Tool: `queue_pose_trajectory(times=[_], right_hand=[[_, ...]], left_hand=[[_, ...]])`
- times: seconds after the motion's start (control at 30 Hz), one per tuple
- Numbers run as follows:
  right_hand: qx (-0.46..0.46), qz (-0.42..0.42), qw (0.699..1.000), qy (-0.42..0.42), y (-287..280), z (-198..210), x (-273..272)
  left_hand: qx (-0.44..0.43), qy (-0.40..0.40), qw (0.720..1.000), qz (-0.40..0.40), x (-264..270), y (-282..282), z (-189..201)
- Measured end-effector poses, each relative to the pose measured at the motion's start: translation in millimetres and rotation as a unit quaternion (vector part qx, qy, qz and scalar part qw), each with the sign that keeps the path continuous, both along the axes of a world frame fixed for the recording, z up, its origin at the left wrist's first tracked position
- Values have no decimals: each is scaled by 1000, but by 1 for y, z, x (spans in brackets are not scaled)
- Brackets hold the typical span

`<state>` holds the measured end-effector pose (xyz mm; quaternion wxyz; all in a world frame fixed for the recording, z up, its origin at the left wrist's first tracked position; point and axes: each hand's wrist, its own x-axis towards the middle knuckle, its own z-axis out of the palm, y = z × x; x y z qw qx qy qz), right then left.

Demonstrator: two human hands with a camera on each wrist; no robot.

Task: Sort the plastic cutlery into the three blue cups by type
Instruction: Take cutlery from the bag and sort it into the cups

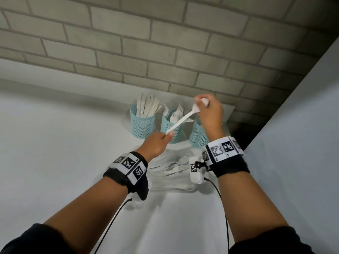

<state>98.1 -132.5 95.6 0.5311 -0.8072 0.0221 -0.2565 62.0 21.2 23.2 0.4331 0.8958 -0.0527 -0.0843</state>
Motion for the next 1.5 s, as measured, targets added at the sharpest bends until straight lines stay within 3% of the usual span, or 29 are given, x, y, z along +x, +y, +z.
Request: queue_pose_trajectory(times=[0.03, 0.1, 0.17, 0.3, 0.43, 0.7, 0.87, 0.97, 1.03, 1.1, 1.2, 1.4, 1.5], right_hand=[[39, -49, 997, -37, -12, 4, 0], [61, -149, 982, -96, -36, 13, -2], [23, -221, 968, -120, -56, 16, -5], [-135, -264, 951, -92, -69, 4, -5], [-295, -210, 932, -14, -66, -20, 2], [-463, -79, 876, 108, -59, -52, 15], [-448, -68, 882, 127, -56, -53, 15], [-333, -122, 935, -24, -50, -51, 8], [-225, -87, 966, -90, -44, -48, -3], [-150, 34, 988, -19, -37, -42, -17], [-197, 172, 952, 159, -28, -44, -34], [-269, 129, 898, 325, -27, -90, -43], [-221, 134, 904, 341, -30, -104, -49]], left_hand=[[106, 12, 994, -3, 3, 2, -6], [212, 49, 976, 1, 3, 6, -14], [219, 55, 974, -15, -1, 9, -15], [178, 35, 983, -30, -6, 13, -15], [167, 56, 984, -19, -6, 17, -21], [64, 1, 998, 28, -3, 19, -21], [63, -5, 998, 28, -4, 16, -18], [114, -24, 992, 38, -9, 10, -16], [181, -52, 981, 48, -14, 6, -12], [201, -82, 976, 14, -17, 3, -9], [190, -62, 977, -79, -21, -4, -8], [232, 14, 963, -139, -30, -16, -17], [255, 36, 953, -160, -31, -19, -19]])
